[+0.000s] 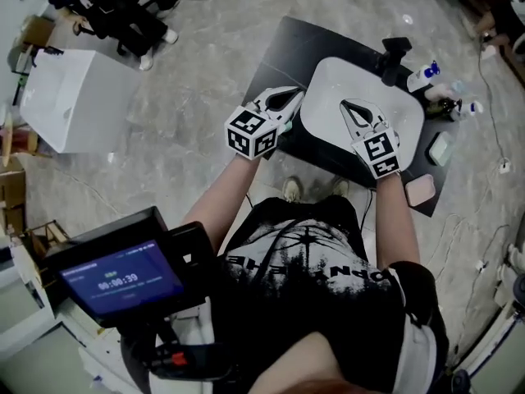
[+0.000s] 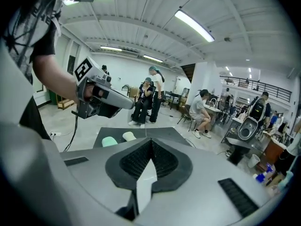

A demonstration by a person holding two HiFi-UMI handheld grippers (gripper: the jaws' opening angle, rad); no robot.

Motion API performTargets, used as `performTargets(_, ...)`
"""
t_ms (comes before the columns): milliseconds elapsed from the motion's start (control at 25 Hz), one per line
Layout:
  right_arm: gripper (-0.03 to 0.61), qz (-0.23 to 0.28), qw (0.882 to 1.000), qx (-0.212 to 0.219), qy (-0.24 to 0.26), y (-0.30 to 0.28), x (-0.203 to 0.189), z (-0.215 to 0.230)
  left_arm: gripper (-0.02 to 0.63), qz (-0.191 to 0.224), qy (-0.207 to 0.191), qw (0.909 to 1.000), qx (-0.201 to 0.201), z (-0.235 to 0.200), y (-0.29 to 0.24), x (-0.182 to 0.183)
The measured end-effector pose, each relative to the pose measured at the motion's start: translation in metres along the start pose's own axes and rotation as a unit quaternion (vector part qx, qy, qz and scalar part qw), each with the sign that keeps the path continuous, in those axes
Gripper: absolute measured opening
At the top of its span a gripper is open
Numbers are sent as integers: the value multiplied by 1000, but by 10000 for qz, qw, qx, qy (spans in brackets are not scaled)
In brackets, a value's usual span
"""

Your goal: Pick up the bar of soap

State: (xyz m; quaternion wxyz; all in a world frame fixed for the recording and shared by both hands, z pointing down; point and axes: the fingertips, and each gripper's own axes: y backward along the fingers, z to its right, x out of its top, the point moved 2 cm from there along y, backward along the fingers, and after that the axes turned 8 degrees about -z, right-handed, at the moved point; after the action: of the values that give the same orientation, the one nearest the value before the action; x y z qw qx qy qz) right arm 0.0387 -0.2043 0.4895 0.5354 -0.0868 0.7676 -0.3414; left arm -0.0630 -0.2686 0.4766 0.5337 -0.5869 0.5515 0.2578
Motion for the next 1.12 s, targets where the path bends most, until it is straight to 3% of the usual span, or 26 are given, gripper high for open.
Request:
performTargets(480, 14, 676, 9896, -1072, -678, 135, -16, 53, 12, 124, -729, 9953, -630, 83, -24, 48)
performTargets(680, 15, 942, 9848, -1271, -715, 181, -46, 75, 12, 218, -893, 9934, -688, 124, -55, 51)
performTargets(1120, 14, 1089, 9809, -1390, -821, 242, -64, 84, 12, 276, -1010, 9893, -1018, 182, -81, 69)
